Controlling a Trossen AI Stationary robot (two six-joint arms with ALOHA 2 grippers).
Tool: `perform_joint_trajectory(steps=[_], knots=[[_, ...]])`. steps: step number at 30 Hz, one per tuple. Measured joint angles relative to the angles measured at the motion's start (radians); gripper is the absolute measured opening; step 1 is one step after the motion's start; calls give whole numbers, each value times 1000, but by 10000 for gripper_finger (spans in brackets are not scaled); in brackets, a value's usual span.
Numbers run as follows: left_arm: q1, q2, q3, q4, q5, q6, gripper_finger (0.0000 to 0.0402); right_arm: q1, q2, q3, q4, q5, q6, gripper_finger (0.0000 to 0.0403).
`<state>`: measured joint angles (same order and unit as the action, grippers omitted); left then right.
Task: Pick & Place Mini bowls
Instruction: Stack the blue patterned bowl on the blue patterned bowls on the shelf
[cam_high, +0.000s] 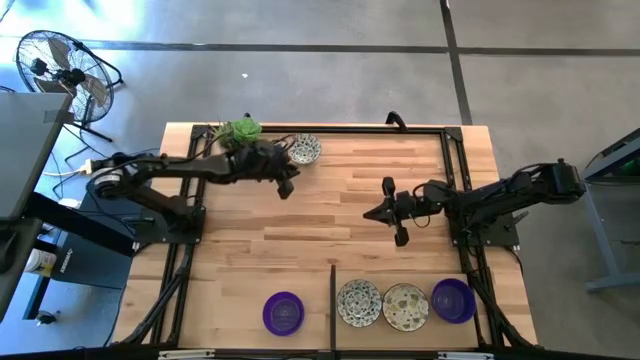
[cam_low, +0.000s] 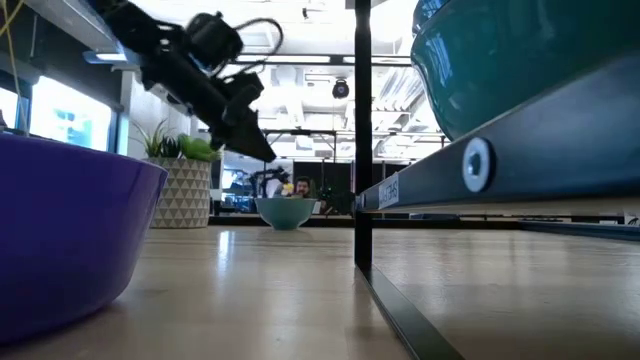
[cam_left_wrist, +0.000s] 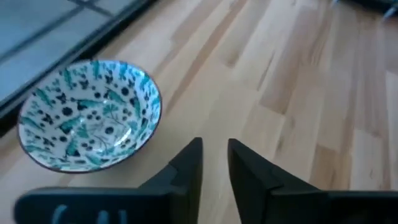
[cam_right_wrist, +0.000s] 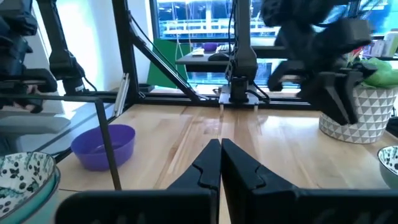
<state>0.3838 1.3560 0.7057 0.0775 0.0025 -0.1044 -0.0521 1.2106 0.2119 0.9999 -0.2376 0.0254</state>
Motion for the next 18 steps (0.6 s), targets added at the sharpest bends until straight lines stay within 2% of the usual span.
perform_joint_trajectory(steps=[5, 12, 16, 18], knots=[[65, 73, 96, -74, 88, 73, 111, 1, 0, 0, -6, -5, 0, 0], [68, 196, 248, -207, 79, 195, 162, 34, 0, 0, -7, -5, -6, 0], [68, 259, 309, -290, 33, 234, 191, 41, 0, 0, -3, -5, -8, 0], [68, 284, 330, -279, 7, 243, 204, 41, 0, 0, -1, -5, -9, 0]])
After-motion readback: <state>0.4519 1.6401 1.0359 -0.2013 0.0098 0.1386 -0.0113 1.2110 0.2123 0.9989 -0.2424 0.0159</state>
